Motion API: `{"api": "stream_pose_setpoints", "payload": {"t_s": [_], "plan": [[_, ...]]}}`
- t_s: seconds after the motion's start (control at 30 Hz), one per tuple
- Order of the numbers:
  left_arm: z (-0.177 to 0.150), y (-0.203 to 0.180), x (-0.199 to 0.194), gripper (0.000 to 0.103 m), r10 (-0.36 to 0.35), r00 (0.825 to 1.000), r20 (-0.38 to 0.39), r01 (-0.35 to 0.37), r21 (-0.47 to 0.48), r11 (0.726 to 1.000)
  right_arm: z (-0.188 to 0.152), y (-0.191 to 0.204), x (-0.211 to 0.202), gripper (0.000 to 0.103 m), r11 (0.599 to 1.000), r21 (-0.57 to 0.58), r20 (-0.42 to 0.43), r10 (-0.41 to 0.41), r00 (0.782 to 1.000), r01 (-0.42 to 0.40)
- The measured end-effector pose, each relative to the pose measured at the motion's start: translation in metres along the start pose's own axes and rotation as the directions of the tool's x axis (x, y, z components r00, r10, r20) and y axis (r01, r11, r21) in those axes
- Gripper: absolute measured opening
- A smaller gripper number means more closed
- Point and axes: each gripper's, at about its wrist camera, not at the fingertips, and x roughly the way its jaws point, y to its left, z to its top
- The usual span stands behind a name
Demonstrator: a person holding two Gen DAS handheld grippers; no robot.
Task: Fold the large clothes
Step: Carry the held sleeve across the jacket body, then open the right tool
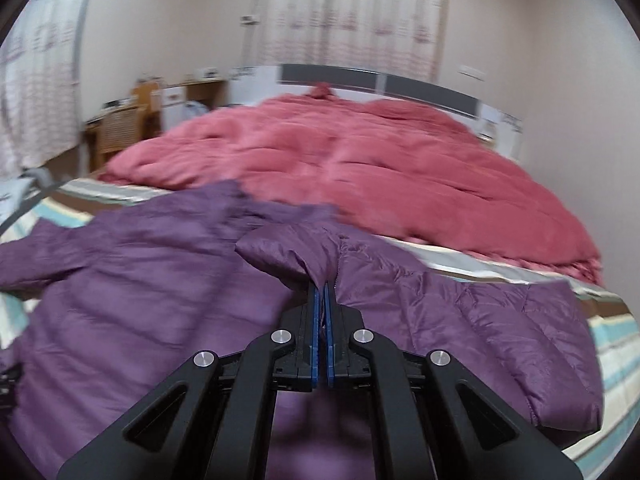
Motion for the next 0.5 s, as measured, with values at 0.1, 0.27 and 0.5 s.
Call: {"api": "stream_pose_setpoints", "payload": {"t_s": [0.1, 0.27, 0.5], "plan": [[0.000, 0.000, 0.000, 0.101, -0.001, 1.000, 0.000, 0.001, -0.001, 1.000, -0.003, 0.044, 0.007, 0.003, 0.993, -0.076, -0.019, 0.085, 0.996, -0.086], [0.000, 0.000, 0.000, 0.101, 0.001, 1.000, 0.001, -0.001, 0.001, 1.000, -0.015, 0.094, 0.022, 0.003, 0.964, -0.147, -0.108, 0.205, 0.973, -0.220], [0.002, -0.006, -0.005, 0.101, 0.044, 0.999, -0.001, -0.044, 0.032, 0.999, -0.028, 0.114, 0.035, 0.003, 0.920, -0.187, -0.222, 0.303, 0.927, -0.345]]}}
